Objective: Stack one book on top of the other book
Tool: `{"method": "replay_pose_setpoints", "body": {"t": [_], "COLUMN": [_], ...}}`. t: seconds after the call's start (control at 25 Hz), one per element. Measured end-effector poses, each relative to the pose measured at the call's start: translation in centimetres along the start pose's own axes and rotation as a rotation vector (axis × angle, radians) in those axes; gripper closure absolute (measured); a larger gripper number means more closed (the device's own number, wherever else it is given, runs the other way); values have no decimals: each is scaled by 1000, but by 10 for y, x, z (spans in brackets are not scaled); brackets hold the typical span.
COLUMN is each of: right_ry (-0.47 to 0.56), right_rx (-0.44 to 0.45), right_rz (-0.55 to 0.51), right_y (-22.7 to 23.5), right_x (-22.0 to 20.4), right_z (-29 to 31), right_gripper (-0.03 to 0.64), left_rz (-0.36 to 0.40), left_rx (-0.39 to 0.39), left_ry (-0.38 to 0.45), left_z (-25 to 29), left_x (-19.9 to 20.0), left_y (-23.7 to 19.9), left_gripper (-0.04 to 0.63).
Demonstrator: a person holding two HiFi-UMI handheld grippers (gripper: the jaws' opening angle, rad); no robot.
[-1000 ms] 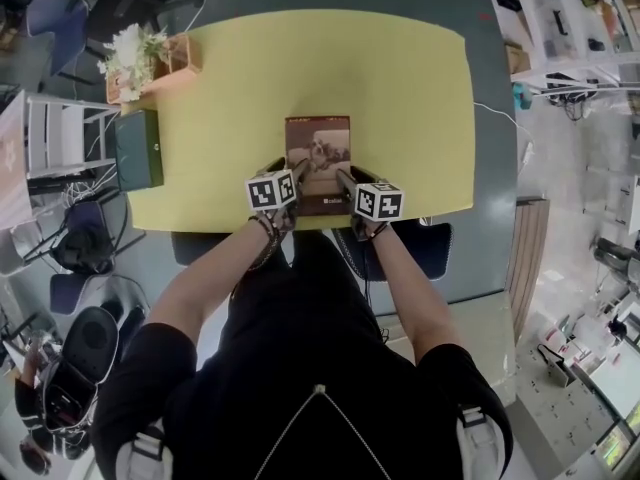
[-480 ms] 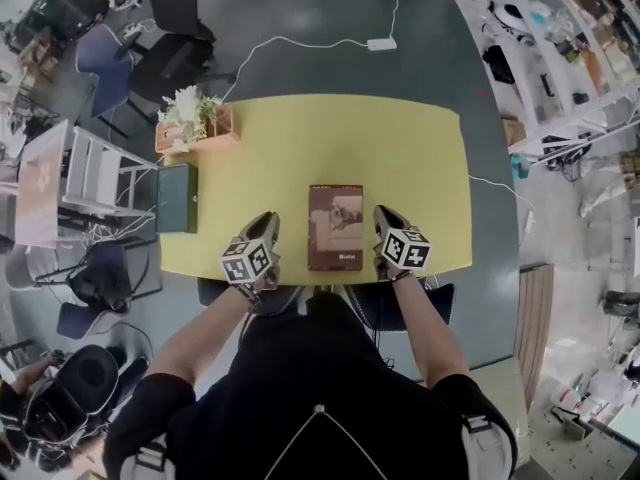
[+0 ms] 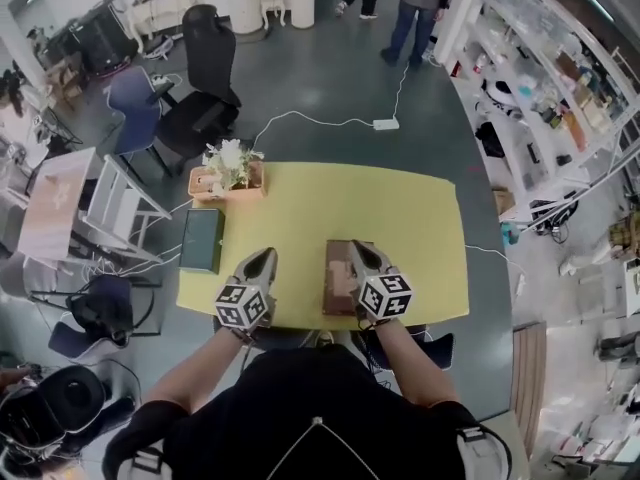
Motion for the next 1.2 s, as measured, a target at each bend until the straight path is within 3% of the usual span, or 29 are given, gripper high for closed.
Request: {"method": "replay_pose_setpoints", "body": {"t": [0.24,0.48,0.84,1.2], "right_ry": [56,55,69,81], "right_rx": [83,110,97,70], "right_rz": [-73,-92,-151,-130], "right_y": [-77,-121,-144,-140], "right_x": [17,5,7,2], "right_z": [-1,-3,-12,-19], "right_gripper": [612,612,614,614], "left_rz": [97,102,107,117], "left_rx": [-60,-101,-138,-172], "left_ry": [89,103,106,101], "left_z": [-46,-71,-79,-77], "left_x": [28,26,22,17], "left_y": [2,0,7,15], "left_gripper": [588,588,588,588]}}
Point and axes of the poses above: the fingertips, and each gripper's own axes: z forward along the fingers, y to its right, x out of its top, the point moved 10 cm from there along -z, backward along the fingers, and after that the axes turned 3 degrees about -y, right-handed, at the moved point
